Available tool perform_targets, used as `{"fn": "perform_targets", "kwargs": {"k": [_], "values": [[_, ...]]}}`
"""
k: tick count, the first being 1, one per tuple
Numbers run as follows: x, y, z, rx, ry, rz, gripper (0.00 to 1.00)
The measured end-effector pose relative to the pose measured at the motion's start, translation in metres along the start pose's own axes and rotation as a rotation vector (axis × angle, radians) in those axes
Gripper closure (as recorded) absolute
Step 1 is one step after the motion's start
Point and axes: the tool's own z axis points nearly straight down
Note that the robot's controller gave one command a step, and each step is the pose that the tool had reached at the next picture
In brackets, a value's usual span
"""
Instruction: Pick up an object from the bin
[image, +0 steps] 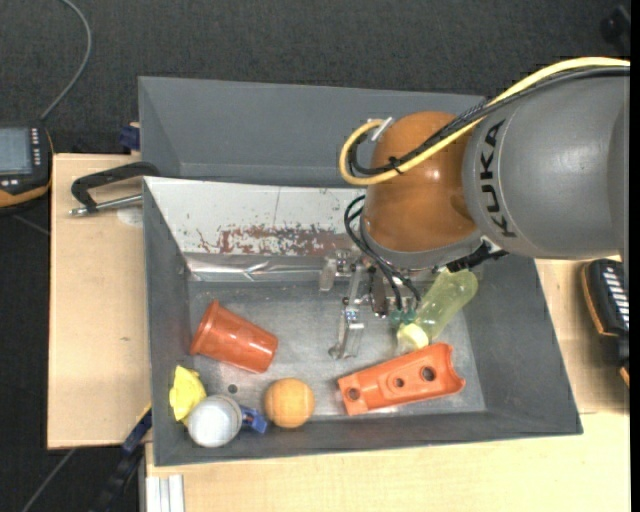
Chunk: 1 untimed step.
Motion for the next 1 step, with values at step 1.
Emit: {"fn": "perform_targets", "kwargs": {"k": [1], "values": [[-0.0018,-0.0004,-0.0047,-0.001,-0.009,0.001,0.00]]}}
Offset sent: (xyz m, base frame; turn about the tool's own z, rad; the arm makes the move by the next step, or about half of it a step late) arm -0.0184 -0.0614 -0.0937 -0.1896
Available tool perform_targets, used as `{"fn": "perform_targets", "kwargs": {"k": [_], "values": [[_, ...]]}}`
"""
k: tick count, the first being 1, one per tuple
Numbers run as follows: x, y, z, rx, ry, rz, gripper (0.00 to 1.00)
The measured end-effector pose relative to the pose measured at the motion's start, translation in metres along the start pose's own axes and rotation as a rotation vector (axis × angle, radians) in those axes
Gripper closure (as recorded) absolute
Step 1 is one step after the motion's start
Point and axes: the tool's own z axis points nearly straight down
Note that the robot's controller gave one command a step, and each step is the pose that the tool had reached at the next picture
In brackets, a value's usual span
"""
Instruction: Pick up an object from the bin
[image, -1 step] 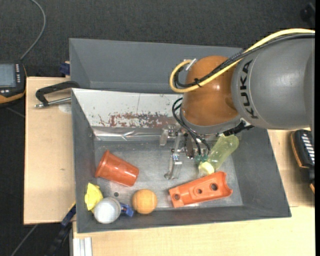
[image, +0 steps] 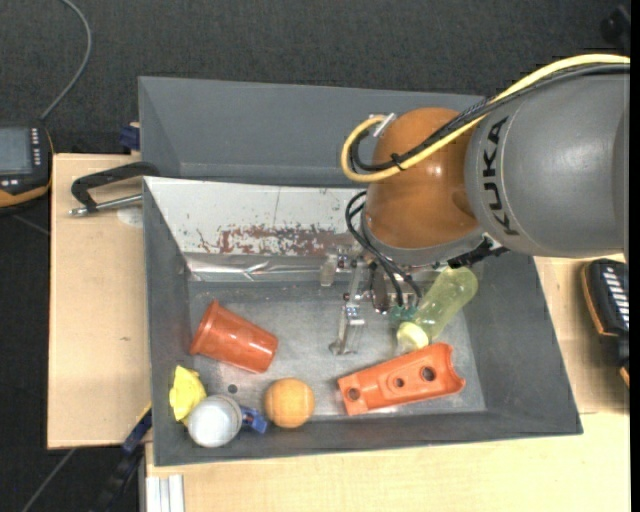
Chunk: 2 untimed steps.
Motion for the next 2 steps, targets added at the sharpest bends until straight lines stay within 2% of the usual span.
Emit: {"fn": "perform_targets", "kwargs": {"k": [1,2], "values": [[0.009,-0.029,0.047,-0.001,0.000,-0.097,0.00],[0.011,-0.069,0.077,-0.001,0.003,0.035,0.00]]}}
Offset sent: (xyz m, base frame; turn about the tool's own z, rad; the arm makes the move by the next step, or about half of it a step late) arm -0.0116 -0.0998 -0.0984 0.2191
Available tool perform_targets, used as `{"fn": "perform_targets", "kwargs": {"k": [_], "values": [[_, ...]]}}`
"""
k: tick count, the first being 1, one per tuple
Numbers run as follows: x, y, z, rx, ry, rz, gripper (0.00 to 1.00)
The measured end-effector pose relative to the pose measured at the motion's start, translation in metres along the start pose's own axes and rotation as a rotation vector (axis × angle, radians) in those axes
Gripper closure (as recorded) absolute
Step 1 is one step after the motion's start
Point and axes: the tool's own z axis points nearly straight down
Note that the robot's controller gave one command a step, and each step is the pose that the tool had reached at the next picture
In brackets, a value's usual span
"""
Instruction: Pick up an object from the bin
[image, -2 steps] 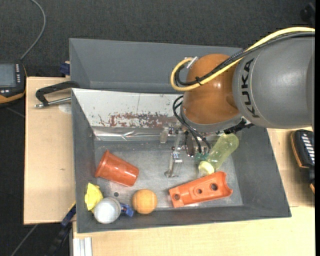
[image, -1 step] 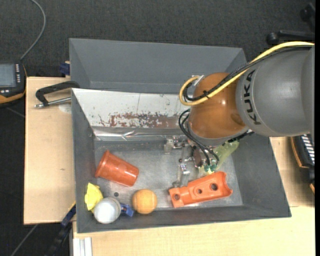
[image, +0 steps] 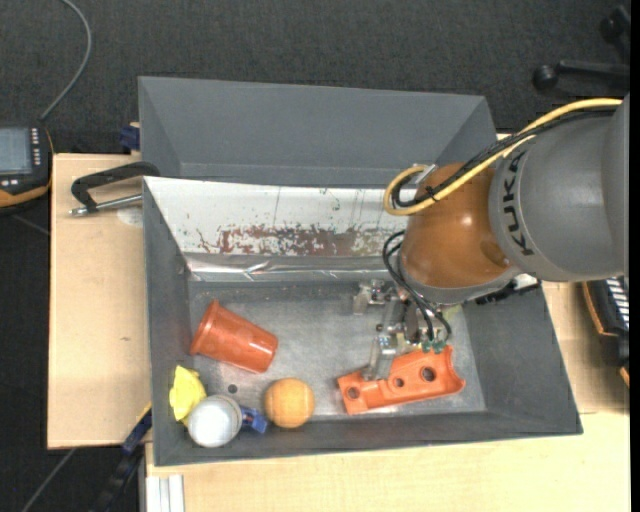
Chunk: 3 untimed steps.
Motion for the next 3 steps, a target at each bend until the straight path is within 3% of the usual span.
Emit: {"fn": "perform_targets", "kwargs": {"k": [1,2,3], "values": [[0.013,-0.020,0.005,0.000,0.000,0.150,0.00],[0.035,-0.068,0.013,-0.001,0.000,-0.113,1.00],[0.035,-0.068,0.013,-0.001,0.000,-0.113,1.00]]}}
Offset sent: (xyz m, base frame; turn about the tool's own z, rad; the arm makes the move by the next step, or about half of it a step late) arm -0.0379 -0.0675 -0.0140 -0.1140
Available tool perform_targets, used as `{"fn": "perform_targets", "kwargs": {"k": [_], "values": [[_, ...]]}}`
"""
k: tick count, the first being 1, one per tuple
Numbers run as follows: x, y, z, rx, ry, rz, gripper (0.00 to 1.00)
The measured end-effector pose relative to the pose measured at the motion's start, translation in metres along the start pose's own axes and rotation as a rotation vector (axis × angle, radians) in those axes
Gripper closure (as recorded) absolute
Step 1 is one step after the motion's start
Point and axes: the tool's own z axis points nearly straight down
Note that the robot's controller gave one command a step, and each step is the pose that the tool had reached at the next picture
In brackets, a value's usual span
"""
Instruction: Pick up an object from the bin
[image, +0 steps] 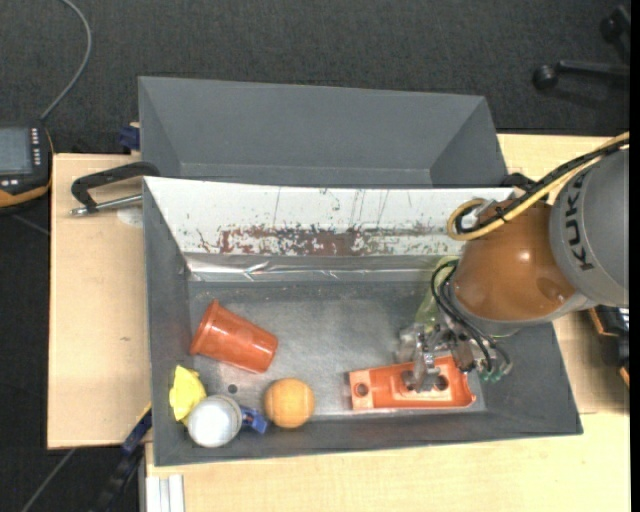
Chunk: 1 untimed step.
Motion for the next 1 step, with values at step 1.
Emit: {"fn": "perform_targets", "kwargs": {"k": [1], "values": [[-0.0044,-0.0084,-0.1130,0.000,-0.005,-0.021,1.00]]}}
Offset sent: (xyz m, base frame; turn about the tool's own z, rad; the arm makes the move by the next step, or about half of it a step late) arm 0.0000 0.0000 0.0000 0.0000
